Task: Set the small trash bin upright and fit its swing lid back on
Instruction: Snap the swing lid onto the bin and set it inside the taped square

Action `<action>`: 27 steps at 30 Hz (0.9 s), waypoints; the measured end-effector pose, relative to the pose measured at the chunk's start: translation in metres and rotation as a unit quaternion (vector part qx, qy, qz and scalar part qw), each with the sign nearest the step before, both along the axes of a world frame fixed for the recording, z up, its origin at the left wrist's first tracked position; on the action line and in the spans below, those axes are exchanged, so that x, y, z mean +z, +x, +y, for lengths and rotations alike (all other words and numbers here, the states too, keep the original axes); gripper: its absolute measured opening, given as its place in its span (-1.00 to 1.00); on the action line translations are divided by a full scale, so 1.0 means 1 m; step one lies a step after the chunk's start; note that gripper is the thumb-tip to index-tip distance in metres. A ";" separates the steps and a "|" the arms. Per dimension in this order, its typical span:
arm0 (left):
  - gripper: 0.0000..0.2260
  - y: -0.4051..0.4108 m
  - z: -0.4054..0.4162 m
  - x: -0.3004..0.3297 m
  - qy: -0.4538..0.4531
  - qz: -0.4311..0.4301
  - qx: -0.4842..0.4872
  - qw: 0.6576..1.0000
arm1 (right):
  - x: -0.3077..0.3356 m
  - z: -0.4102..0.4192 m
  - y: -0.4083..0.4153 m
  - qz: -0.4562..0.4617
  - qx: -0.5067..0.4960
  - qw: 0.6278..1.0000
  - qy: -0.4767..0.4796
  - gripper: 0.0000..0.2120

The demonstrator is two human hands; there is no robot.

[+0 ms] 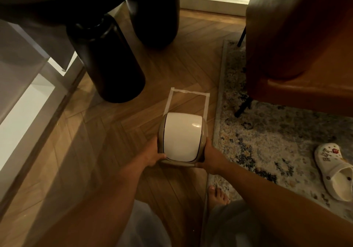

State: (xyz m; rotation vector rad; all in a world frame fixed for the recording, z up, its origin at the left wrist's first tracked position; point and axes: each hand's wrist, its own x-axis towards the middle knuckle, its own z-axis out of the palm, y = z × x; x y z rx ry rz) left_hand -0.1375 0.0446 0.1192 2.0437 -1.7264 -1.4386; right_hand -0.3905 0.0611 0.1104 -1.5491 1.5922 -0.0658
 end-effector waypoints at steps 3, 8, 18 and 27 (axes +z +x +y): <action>-0.11 0.001 -0.004 0.000 -0.003 0.012 0.009 1.000 | 0.000 -0.015 -0.004 -0.003 0.032 0.999 0.000 0.27; -0.19 0.001 -0.019 0.000 -0.020 0.032 0.044 0.998 | 0.001 -0.047 -0.012 -0.024 0.052 0.998 0.014 0.19; -0.37 -0.001 -0.045 -0.002 -0.109 0.020 0.102 0.989 | 0.002 -0.086 -0.011 -0.091 0.031 0.995 0.019 0.05; -0.24 0.013 -0.045 -0.001 -0.056 0.058 0.119 0.990 | 0.004 -0.089 -0.011 -0.081 0.047 0.995 0.026 0.04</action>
